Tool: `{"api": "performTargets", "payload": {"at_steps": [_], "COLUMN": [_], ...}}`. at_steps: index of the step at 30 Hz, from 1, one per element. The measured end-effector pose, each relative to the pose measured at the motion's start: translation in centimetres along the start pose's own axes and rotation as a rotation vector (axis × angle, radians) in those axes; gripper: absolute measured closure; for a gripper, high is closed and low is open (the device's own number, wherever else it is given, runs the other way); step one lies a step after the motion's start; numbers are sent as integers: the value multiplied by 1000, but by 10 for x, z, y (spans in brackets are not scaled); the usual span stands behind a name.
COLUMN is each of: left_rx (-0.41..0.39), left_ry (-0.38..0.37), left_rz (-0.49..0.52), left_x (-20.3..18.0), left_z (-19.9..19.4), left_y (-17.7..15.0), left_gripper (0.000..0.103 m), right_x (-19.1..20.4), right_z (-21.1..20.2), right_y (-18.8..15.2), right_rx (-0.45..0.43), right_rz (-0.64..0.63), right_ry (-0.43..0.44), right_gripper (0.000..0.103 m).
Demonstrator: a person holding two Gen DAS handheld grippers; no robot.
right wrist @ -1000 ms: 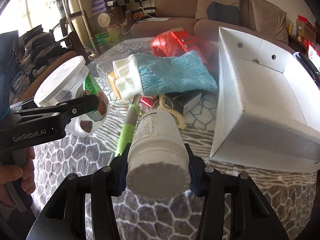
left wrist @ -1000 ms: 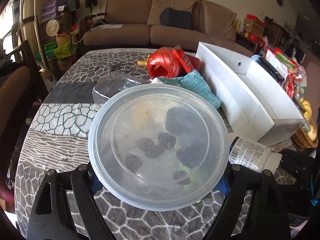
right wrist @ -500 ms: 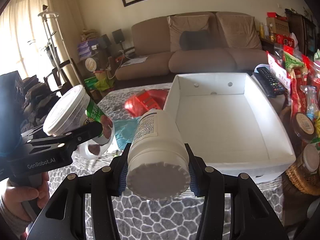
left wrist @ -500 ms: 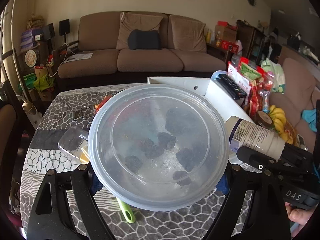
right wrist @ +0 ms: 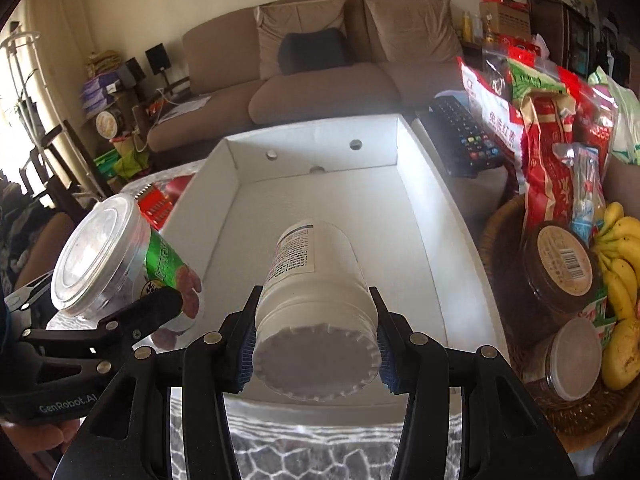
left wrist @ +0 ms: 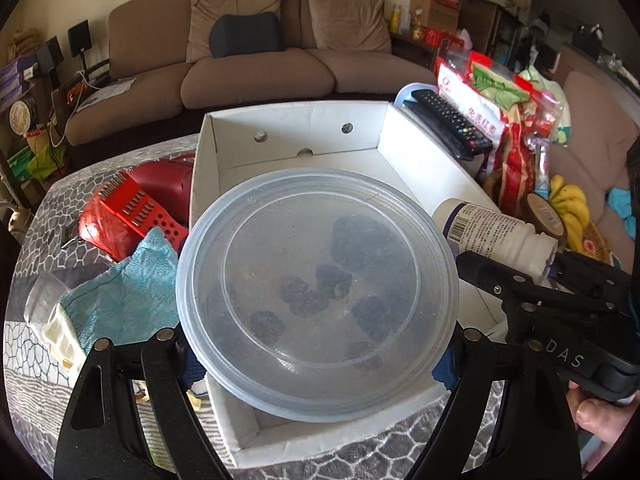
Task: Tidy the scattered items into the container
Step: 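Carry both items into the white box and open both tools to release, then grasp the green-handled peeler with the right tool while the left grasps the towel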
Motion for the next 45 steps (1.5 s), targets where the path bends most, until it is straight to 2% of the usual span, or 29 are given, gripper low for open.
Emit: {"api": "performTargets", "payload": {"at_steps": [5, 8, 11, 14, 17, 24, 29, 34, 38, 45], "left_rx": [76, 87, 50, 62, 62, 14, -34, -75, -62, 38], "left_ry": [8, -8, 18, 46, 38, 4, 18, 72, 133, 188], "left_rz": [6, 15, 63, 89, 66, -12, -62, -122, -176, -301], "left_x": [-9, -11, -16, -17, -12, 17, 56, 121, 181, 267], "left_z": [42, 48, 43, 40, 30, -13, -52, -86, -96, -90], "left_y": [-18, -22, -20, -21, -22, -21, -13, -20, -49, -133], "left_gripper": [19, 19, 19, 18, 18, 16, 15, 8, 7, 7], "right_x": [-26, -31, -33, -37, -37, -17, 3, 30, 62, 117], "right_z": [40, 53, 58, 58, 49, 15, -9, -35, -48, -52], "right_y": [-13, -20, -25, -28, -28, -26, -20, -16, -22, -51], "right_rx": [94, 135, 156, 163, 144, 93, 54, 12, -3, 8], "right_rz": [27, 35, -17, -4, 17, 7, 11, 0, -22, -77], "right_ry": [-25, -19, -65, -69, -65, -60, -45, -21, 16, 62], "right_gripper": [53, 53, 52, 49, 41, 38, 36, 32, 32, 31]}}
Point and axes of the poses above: each gripper's, at about its wrist camera, not at the fingertips, and z roughly the way its jaws point, x to its left, y to its top, the point moved 10 cm from there along z, roughly the way its jaws point, and after that the axes turned 14 degrees about y, right-handed, at the moved point
